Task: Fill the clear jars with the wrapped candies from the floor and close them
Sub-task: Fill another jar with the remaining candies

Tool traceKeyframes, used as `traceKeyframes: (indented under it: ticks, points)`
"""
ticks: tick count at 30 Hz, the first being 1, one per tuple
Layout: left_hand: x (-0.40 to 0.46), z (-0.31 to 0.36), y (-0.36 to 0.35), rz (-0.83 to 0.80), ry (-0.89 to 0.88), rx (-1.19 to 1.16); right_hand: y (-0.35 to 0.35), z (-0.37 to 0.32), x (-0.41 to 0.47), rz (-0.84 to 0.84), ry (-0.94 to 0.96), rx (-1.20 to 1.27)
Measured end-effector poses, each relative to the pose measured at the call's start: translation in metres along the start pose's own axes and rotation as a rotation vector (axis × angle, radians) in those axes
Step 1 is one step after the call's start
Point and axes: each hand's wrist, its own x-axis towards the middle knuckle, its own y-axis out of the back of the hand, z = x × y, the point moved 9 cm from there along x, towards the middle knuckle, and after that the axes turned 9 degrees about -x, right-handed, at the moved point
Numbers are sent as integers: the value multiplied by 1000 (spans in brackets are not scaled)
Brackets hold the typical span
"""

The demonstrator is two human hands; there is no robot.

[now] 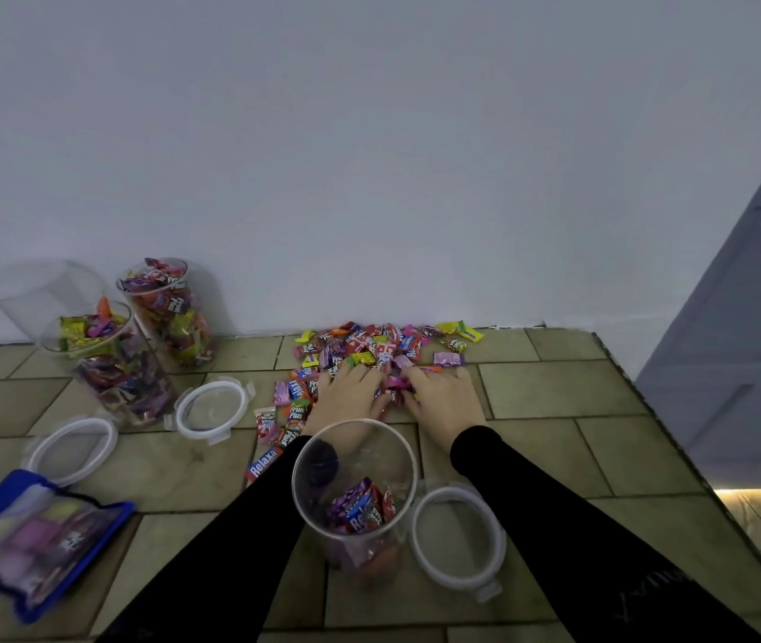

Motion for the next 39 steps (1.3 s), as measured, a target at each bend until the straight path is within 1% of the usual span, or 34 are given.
traceKeyframes:
  ticks: [4, 7, 9, 12, 16, 19, 25, 29, 33, 36, 39]
  points:
    - [-3, -4, 3, 18, -19, -132, 16, -4, -2, 47, 15, 65]
    - [-7, -5, 13, 90, -78, -224, 25, 0, -8, 75, -20, 177]
    - [-11, -4, 21, 121, -104, -294, 29, 5, -10, 61, -85, 331]
    - [-18, -6, 35, 157, -82, -410, 42, 12, -14, 54, -210, 618]
    - [-25, -6, 54, 215, -41, -537, 73, 18, -16, 161, -300, 858]
    - [-32, -3, 74, 296, -35, -618, 97, 17, -19, 224, -339, 1006]
    - [-48, -1, 107, 418, 30, -817, 146, 5, -26, 382, -353, 1209]
    - [-63, 0, 129, 475, 38, -832, 167, -5, -38, 441, -340, 1336]
    - [-78, 4, 151, 536, 46, -858, 173, -14, -45, 450, -360, 1455]
    - [-91, 9, 170, 598, 52, -881, 184, -24, -51, 488, -333, 1454]
    - [-106, 16, 184, 670, 60, -977, 191, -31, -58, 512, -335, 1444]
